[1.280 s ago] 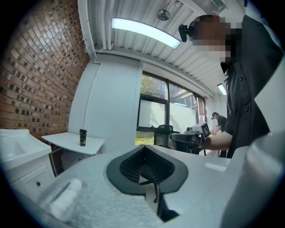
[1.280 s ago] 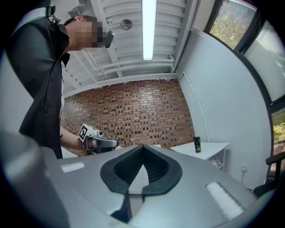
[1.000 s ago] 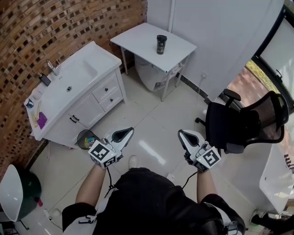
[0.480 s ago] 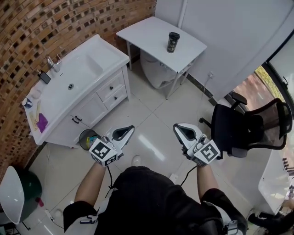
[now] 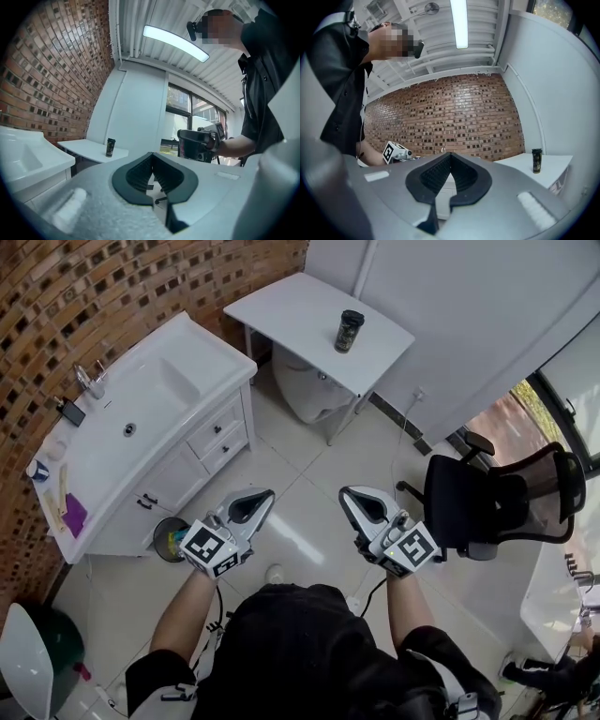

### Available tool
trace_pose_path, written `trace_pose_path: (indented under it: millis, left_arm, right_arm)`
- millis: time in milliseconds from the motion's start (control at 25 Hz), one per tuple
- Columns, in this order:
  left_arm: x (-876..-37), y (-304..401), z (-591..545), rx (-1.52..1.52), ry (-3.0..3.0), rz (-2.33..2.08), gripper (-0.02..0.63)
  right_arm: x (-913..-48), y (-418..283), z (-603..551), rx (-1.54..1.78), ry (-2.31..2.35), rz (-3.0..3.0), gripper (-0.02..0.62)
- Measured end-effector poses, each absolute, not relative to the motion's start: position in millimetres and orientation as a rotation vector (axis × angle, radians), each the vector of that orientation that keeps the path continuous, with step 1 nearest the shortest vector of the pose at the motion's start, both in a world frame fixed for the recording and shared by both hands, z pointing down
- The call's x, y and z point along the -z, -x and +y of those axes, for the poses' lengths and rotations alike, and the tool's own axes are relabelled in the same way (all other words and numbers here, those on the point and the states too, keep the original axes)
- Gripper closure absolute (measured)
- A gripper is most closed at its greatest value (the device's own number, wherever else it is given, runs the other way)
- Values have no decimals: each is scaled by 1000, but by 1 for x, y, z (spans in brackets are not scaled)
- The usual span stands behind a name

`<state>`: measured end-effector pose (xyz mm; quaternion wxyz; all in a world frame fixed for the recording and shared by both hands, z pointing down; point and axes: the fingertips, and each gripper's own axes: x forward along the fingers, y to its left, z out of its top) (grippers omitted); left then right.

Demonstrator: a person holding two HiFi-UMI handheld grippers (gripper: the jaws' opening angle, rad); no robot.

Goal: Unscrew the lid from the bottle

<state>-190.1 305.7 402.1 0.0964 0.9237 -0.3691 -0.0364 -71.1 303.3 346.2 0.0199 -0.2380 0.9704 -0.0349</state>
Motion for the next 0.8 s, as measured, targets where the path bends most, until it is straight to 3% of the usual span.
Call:
trace_pose_path:
  millis: [160,440,800]
  left_arm:
    - [-402,183,295,122,-2736,-1034,604]
    - [-413,176,251,118,-2720,-1052,604]
    - [-396,101,147,107,-2813,-1064,604]
  right_arm:
    - [-349,76,286,87,728,3039,589]
    - [-367,27,235,116,848,3032,589]
    - [-366,-35,127,12,788,3074,589]
